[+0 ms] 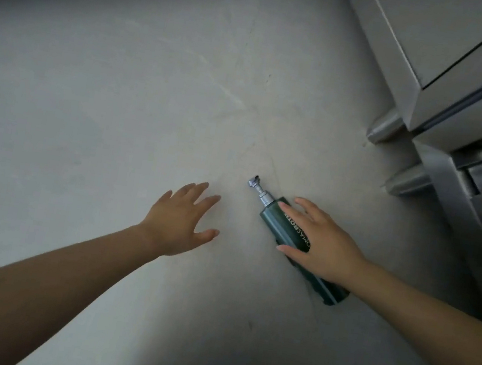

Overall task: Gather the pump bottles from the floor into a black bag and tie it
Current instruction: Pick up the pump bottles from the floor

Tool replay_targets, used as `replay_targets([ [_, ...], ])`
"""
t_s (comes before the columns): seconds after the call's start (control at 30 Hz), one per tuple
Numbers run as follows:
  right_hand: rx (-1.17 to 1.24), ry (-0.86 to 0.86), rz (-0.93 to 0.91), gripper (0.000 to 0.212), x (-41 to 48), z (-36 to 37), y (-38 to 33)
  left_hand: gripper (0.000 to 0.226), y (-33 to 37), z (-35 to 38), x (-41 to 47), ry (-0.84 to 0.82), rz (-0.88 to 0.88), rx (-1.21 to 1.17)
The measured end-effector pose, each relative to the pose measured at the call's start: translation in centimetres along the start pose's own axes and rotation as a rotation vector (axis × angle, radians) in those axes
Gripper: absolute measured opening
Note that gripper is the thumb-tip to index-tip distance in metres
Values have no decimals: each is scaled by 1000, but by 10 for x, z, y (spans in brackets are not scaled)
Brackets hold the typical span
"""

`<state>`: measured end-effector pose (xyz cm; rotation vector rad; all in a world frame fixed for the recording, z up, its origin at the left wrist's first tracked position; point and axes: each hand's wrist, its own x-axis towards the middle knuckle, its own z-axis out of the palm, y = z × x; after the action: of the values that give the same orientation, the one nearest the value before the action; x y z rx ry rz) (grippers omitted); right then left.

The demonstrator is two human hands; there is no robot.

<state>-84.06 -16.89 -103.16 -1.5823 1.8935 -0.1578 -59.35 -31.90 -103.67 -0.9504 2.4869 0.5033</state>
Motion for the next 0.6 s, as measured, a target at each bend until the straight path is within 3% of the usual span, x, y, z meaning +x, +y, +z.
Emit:
replay_targets([
  [0.6,147,-6,51,87,4,21,-8,70,-25,33,-28,-29,-122,-91],
])
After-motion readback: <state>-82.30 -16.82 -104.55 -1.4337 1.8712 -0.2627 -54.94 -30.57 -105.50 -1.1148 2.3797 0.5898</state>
